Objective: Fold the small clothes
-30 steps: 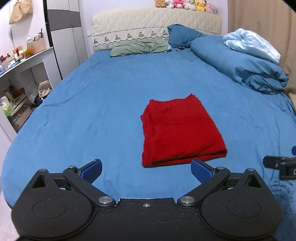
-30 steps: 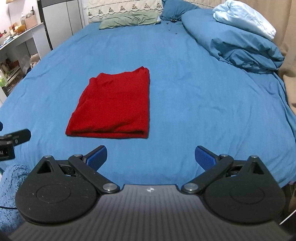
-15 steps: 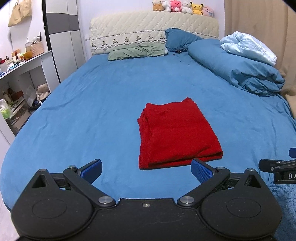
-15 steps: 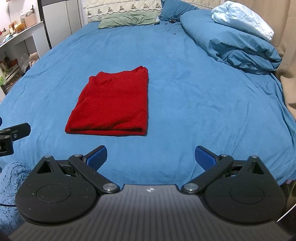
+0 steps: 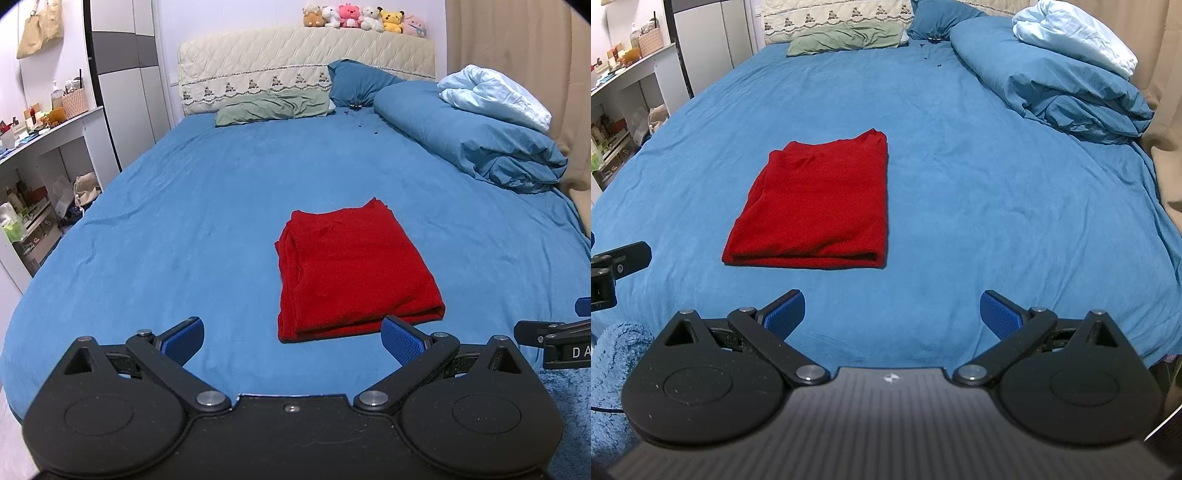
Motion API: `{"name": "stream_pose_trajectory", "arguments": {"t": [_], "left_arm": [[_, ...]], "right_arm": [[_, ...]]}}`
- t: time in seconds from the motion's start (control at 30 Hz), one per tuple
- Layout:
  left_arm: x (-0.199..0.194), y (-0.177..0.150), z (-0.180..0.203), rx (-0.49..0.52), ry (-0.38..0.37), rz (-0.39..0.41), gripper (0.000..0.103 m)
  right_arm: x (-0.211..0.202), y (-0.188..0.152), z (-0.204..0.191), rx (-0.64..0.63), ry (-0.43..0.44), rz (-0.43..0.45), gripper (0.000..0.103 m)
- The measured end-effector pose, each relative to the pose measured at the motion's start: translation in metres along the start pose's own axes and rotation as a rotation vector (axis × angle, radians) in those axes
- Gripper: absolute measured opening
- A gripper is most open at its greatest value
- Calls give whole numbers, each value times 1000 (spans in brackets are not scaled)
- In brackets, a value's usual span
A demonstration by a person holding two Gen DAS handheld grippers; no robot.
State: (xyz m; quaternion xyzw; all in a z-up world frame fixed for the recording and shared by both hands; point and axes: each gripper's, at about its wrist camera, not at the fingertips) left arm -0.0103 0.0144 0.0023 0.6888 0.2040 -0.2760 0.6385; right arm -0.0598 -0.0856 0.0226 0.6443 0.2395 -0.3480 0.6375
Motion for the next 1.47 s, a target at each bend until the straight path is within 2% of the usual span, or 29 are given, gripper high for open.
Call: {"name": "stream_pose_trajectory", "arguments": {"t": [1.47], "left_arm": [[1, 0, -6, -13, 2, 32, 103]], "right_arm": [[0, -1, 1, -6, -7, -7, 103]]}}
Point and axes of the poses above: each gripper's, at about its wrist camera, not at the fingertips, and x roughly the way its jaws point, z to its right, y to its top, and after that the axes turned 3 degrees about -x, right-handed
